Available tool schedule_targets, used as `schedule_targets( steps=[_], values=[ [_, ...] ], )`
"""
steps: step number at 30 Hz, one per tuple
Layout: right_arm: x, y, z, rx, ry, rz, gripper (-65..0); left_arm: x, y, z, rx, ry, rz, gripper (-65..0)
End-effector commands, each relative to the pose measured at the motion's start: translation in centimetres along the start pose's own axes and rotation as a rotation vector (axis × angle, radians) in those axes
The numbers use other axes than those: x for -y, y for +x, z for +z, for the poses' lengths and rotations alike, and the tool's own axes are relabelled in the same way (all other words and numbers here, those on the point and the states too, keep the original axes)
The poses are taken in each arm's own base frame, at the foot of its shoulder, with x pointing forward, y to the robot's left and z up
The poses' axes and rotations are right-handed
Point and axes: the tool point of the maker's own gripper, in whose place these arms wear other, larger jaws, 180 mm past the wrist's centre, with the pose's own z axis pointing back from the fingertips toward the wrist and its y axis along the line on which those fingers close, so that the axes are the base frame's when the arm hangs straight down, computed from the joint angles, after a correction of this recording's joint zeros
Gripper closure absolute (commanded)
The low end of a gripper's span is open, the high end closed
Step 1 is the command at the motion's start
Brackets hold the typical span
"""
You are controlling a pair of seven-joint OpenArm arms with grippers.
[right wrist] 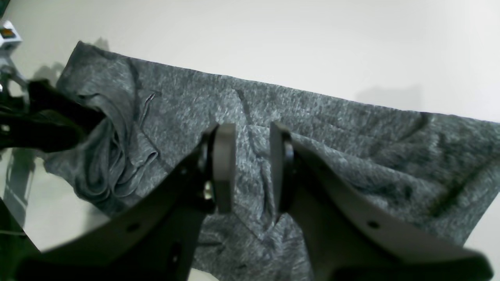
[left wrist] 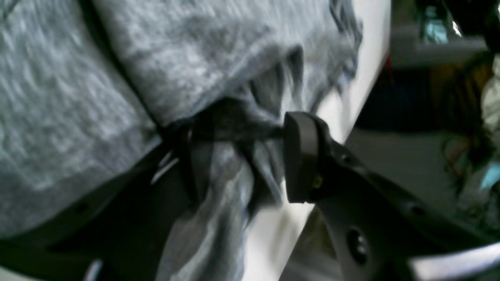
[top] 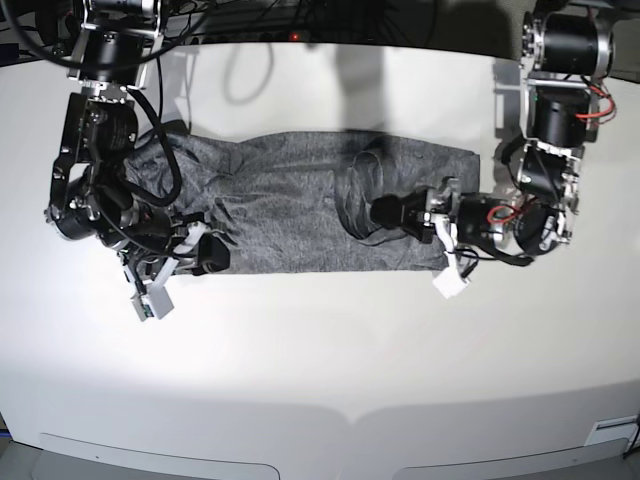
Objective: Fold the T-shirt properly
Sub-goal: 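Drag the folded end further toward the strip's middle with the left gripper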
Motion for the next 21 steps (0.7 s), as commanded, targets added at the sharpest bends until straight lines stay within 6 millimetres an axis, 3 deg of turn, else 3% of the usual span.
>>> schedule_targets(
  steps=[1, 12, 15, 21],
  values=[
    [0.0, 2.0, 0.5, 0.059, 0.005, 0.023, -16.1, 1.1, 2.6, 0.3, 0.053, -0.018, -0.048, -28.4],
    [0.0, 2.0, 0.5, 0.060, 0.005, 0.023, -16.1, 6.9, 7.4, -2.7, 0.108, -0.149, -0.131, -28.4],
    [0.0, 2.0, 0.5, 0.060, 0.005, 0.023, -16.1, 7.0, 7.2, -2.5, 0.061, -0.141, -0.153, -28.3],
    [0.0, 2.0, 0.5, 0.060, 0.005, 0.023, -16.1, 4.5, 6.8, 0.1, 0.010, -0.060, -0.165, -28.3]
  ],
)
